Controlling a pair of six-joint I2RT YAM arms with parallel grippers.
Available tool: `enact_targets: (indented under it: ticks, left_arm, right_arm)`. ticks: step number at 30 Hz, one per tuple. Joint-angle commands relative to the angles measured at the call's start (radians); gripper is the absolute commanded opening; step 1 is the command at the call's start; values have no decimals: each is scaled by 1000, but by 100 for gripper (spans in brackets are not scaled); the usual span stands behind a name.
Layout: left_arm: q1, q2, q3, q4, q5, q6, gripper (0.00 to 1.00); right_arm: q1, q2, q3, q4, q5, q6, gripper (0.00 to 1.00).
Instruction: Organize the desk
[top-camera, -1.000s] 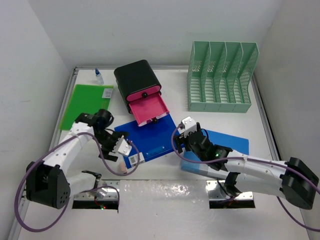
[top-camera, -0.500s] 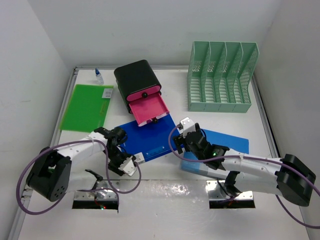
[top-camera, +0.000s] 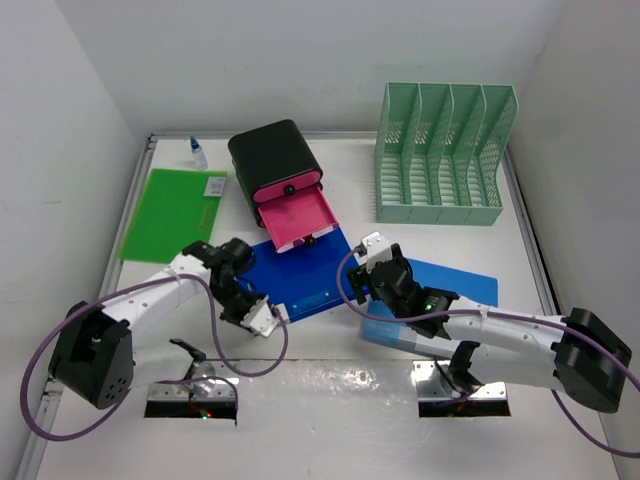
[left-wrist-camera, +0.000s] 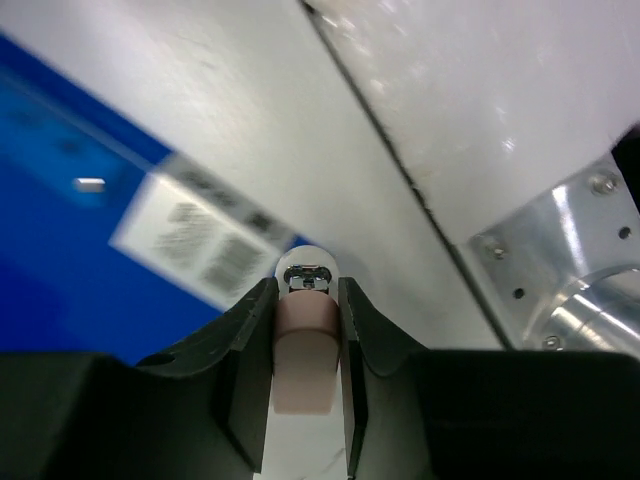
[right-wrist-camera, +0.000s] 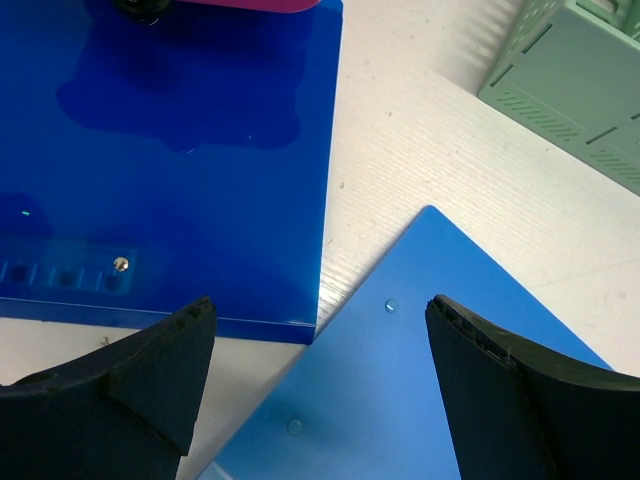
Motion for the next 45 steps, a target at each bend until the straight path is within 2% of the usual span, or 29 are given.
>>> enact_targets:
  ticks: [1, 2, 3, 4, 5, 6, 7, 9, 10, 14, 20, 24, 30, 42, 45]
  left_arm:
    - [-5, -21, 173, -114, 147, -42, 0]
    - [-5, -18, 210, -110, 169, -76, 0]
    - [-5, -14, 284, -79, 189, -213, 0]
    - [-5, -5, 316, 73, 198, -331, 0]
    - [-4, 0, 357, 173, 175, -606, 0]
    - [-4, 9, 369, 280, 136, -724, 0]
    - [-5, 28, 376, 485, 29, -827, 0]
    - [-7, 51, 383, 661, -85, -1052, 0]
    - [-7, 83, 389, 780, -154, -1094, 0]
    - [-13, 189, 437, 998, -297, -1205, 0]
    - [-57, 371, 518, 1133, -515, -1184, 0]
    - [-102, 436, 491, 1264, -697, -1116, 0]
    - [-157, 515, 413, 1443, -894, -1018, 0]
    - [-194, 621, 339, 1550, -1072, -897, 0]
    - [-218, 640, 314, 1611, -1104, -846, 5]
  right_arm:
    - [4, 0, 30, 18, 8, -3, 83]
    - [4, -2, 27, 23, 8, -1, 83]
    - [4, -3, 25, 24, 8, 0, 83]
    - [4, -3, 19, 32, 19, 6, 83]
    - [4, -3, 16, 36, 30, 18, 83]
    - [4, -2, 11, 36, 42, 19, 83]
    - [4, 0, 4, 39, 54, 32, 83]
    - [2, 3, -4, 38, 102, 51, 83]
    - [2, 7, -9, 35, 116, 66, 83]
    - [4, 23, -12, 36, 143, 80, 83]
    - [2, 58, 0, 38, 142, 86, 84]
    - [4, 69, 13, 24, 147, 86, 85]
    - [4, 54, 28, -16, 148, 91, 84]
    - [4, -6, 19, -46, 160, 112, 85]
    - [2, -8, 10, -40, 159, 117, 85]
